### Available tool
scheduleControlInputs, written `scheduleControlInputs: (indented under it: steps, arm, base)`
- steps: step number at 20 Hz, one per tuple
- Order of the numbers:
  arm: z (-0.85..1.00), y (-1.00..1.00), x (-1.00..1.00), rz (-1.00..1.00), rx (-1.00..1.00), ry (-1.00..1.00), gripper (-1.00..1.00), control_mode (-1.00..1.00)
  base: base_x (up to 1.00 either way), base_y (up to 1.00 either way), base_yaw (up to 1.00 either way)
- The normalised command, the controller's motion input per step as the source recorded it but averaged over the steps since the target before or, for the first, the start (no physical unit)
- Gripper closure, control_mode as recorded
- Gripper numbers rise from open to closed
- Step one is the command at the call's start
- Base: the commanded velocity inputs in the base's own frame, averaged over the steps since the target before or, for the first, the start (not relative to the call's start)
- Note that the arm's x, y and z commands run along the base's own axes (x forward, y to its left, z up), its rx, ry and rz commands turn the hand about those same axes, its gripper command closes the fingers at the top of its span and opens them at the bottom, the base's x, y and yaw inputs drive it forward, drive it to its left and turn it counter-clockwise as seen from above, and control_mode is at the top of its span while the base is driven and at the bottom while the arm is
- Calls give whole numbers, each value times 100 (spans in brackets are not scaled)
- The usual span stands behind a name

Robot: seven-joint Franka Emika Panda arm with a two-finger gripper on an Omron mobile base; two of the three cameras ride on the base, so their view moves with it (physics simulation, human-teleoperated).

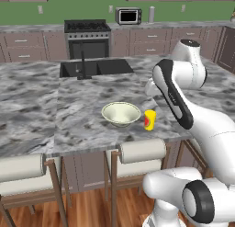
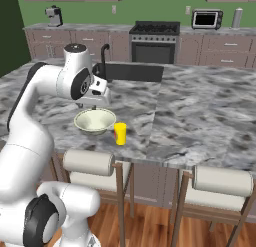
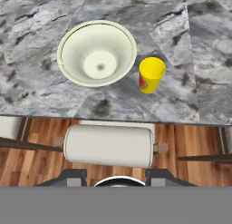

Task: Place the cup inside the bowl on the dining table and move the bowl to any counter.

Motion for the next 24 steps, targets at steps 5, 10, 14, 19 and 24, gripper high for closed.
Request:
scheduleControlInputs:
  steps: [5,10,14,19,24]
  arm:
    - [0,-19,8,0,0,1,-100,-100]
    - [-2,-38,10,0,0,0,-100,-100]
    - [-8,-40,14,0,0,0,-100,-100]
    - [-29,-35,13,0,0,0,-100,-100]
    - [-35,-12,21,0,0,0,-100,-100]
  base:
    - [0,0,0]
    - [0,0,0]
    - [0,0,0]
    - [0,0,0]
    - [0,0,0]
